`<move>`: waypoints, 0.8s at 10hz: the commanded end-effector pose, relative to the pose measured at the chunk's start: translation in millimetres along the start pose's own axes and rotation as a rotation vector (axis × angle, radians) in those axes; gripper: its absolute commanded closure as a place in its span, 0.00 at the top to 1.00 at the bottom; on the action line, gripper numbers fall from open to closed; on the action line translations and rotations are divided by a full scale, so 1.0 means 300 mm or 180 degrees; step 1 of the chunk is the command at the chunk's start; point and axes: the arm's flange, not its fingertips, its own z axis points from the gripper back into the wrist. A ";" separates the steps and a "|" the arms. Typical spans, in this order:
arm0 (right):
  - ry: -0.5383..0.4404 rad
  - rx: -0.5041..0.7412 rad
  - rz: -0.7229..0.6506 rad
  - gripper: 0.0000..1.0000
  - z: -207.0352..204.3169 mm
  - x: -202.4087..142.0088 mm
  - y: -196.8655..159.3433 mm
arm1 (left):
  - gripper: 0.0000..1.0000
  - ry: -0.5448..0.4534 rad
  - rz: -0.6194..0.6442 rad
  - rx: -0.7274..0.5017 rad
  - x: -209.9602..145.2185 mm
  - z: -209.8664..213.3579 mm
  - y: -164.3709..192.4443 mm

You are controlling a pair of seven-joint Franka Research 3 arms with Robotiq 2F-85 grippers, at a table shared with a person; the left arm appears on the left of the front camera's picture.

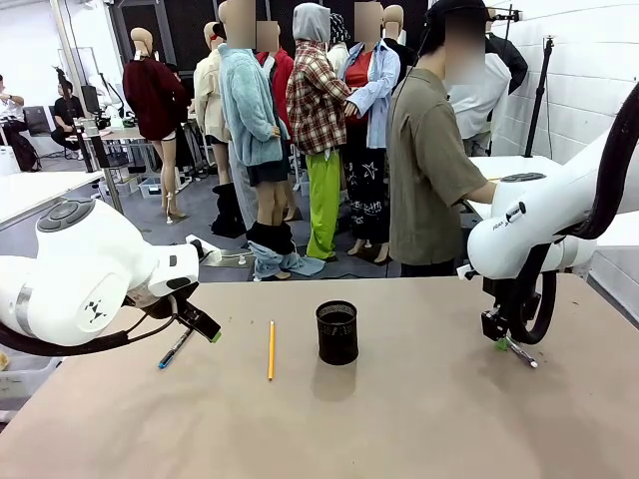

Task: Place the pens into the pen holder.
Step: Pick up a writing instrument from the table and place it into the Pen holder.

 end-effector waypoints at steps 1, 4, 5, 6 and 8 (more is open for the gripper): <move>0.0107 0.0052 0.0074 0.00 -0.021 -0.011 -0.006 | 1.00 -0.0003 0.0011 0.0001 -0.001 0.002 0.005; 0.0106 0.0022 0.0229 0.00 0.015 -0.016 0.007 | 1.00 -0.0003 0.0011 0.0001 -0.001 0.002 0.005; 0.0089 0.0017 0.0347 0.00 0.037 -0.018 0.021 | 1.00 -0.0003 0.0011 0.0001 -0.001 0.002 0.005; 0.0025 0.0050 0.0471 0.00 0.070 -0.031 0.040 | 1.00 -0.0003 0.0011 0.0001 -0.001 0.002 0.005; -0.0395 0.0272 0.0921 0.00 0.183 -0.086 0.090 | 1.00 -0.0003 0.0011 0.0001 -0.001 0.002 0.005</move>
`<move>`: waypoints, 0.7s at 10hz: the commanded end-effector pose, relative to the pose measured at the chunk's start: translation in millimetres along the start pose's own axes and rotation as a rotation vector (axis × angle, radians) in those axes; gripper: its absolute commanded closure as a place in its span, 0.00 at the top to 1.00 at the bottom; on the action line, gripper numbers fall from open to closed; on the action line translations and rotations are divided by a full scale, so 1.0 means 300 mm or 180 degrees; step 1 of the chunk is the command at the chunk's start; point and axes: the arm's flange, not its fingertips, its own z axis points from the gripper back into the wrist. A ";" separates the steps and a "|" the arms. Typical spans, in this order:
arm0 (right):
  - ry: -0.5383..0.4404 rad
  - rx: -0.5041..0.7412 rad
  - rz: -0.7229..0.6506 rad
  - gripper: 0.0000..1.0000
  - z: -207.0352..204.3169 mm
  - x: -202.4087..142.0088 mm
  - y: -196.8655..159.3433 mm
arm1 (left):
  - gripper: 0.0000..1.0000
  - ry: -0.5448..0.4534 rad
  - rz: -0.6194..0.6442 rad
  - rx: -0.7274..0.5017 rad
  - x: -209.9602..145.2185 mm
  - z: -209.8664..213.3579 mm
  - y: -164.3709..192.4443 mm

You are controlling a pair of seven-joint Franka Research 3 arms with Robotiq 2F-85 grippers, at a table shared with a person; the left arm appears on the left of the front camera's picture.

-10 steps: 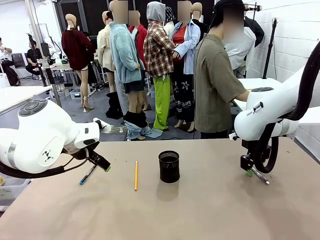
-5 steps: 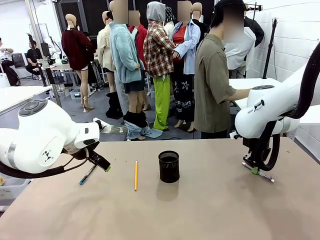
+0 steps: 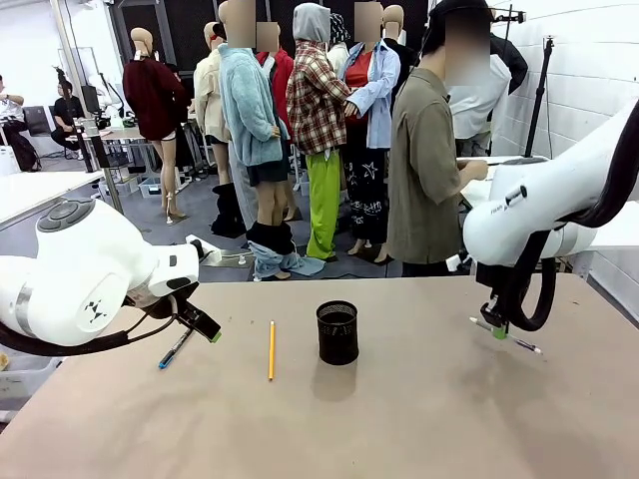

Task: Place the pens into the pen holder.
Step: Pick up a writing instrument from the table and place it into the Pen holder.

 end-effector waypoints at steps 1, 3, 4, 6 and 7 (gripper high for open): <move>-0.0423 0.0221 0.0504 0.00 0.116 -0.079 0.058 | 1.00 -0.0004 0.0012 0.0001 -0.002 0.002 0.005; -0.0975 0.0606 0.1069 0.00 0.231 -0.095 0.095 | 1.00 -0.0004 0.0012 0.0001 -0.002 0.002 0.005; -0.1386 0.0932 0.1493 0.00 0.276 -0.080 0.115 | 1.00 -0.0004 0.0012 0.0001 -0.002 0.002 0.005; -0.1993 0.1400 0.1982 0.00 0.323 -0.021 0.134 | 1.00 -0.0004 0.0012 0.0001 -0.002 0.002 0.005; -0.2170 0.1507 0.2087 0.00 0.333 0.000 0.138 | 1.00 -0.0004 0.0012 0.0001 -0.002 0.002 0.005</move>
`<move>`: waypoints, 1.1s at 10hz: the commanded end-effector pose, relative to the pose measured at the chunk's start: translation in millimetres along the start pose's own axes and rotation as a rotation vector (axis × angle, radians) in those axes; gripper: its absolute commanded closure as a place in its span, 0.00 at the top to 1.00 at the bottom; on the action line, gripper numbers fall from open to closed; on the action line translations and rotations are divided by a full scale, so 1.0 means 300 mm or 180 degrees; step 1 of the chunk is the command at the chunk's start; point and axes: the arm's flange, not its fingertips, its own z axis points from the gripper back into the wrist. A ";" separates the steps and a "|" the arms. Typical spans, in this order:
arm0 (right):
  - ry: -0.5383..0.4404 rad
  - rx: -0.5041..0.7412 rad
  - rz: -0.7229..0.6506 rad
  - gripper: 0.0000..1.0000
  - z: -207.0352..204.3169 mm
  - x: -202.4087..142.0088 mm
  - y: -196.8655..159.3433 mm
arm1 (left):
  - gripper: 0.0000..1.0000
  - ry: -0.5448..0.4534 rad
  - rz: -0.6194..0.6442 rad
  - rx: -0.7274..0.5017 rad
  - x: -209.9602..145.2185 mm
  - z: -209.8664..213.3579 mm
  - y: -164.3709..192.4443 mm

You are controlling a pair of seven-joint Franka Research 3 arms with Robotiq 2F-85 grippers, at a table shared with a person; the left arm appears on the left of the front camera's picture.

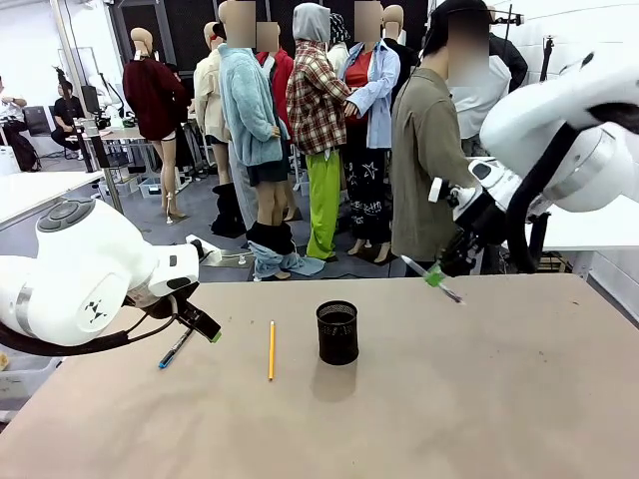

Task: Place the pens into the pen holder.
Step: Pick up a writing instrument from the table and place it into the Pen holder.

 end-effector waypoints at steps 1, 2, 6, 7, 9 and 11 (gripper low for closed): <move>-0.0339 0.0478 0.0104 0.00 -0.040 -0.012 -0.072 | 1.00 -0.0003 0.0014 0.0000 -0.002 0.002 0.006; -0.0538 0.0546 0.0275 0.00 -0.082 0.031 -0.077 | 1.00 -0.0003 0.0014 0.0000 -0.002 0.002 0.006; -0.1742 0.0795 0.0651 0.00 -0.261 0.204 -0.130 | 1.00 -0.0003 0.0014 0.0000 -0.002 0.002 0.006; -0.1728 0.0809 0.0636 0.00 -0.314 0.232 -0.143 | 1.00 -0.0003 0.0014 0.0000 -0.002 0.002 0.006; -0.1678 0.0957 0.0534 0.00 -0.417 0.248 -0.178 | 1.00 -0.0003 0.0014 0.0000 -0.002 0.002 0.006; -0.1561 0.0838 0.0392 0.00 -0.495 0.214 -0.203 | 1.00 -0.0003 0.0014 0.0000 -0.002 0.002 0.006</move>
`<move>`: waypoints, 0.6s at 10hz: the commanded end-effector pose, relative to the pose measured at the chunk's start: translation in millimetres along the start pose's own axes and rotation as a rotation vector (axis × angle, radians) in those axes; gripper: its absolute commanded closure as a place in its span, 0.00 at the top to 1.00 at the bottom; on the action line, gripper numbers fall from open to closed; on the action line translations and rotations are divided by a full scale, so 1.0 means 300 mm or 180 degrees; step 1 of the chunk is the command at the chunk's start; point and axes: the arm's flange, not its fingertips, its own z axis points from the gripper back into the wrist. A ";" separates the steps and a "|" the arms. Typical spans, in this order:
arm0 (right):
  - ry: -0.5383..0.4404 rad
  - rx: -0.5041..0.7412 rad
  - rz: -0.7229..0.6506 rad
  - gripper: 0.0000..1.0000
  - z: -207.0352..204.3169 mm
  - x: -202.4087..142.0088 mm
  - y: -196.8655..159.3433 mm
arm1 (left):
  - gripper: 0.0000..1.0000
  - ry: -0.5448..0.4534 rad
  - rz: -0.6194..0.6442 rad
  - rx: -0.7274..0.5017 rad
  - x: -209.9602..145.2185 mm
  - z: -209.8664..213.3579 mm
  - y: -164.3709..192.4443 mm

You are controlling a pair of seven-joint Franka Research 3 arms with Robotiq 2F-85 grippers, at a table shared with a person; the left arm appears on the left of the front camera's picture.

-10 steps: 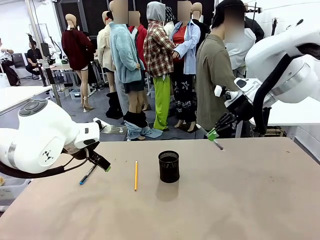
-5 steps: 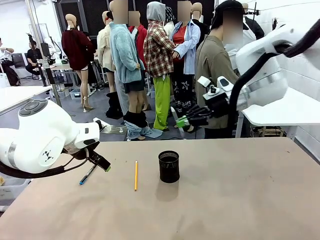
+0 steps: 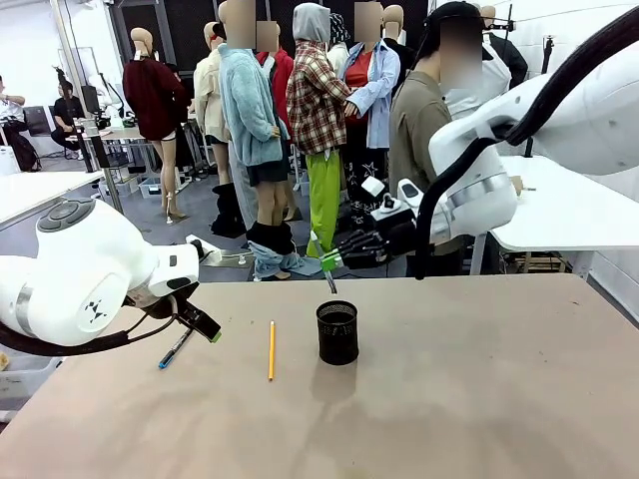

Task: Place the pens into the pen holder.
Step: Pick up a writing instrument from the table and place it into the Pen holder.

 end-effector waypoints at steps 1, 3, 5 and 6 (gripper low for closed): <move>0.0137 -0.0187 -0.0080 0.00 -0.016 -0.032 -0.056 | 1.00 -0.0004 0.0013 -0.0001 -0.002 0.002 0.005; 0.0228 -0.0167 -0.0096 0.00 -0.031 -0.095 -0.066 | 1.00 -0.0004 0.0013 -0.0001 -0.002 0.002 0.005; 0.0224 -0.0177 -0.0194 0.00 -0.039 -0.138 -0.065 | 1.00 -0.0004 0.0013 -0.0001 -0.002 0.002 0.005; 0.0317 -0.0243 -0.0223 0.00 -0.057 -0.155 -0.060 | 1.00 -0.0004 0.0013 -0.0001 -0.002 0.002 0.005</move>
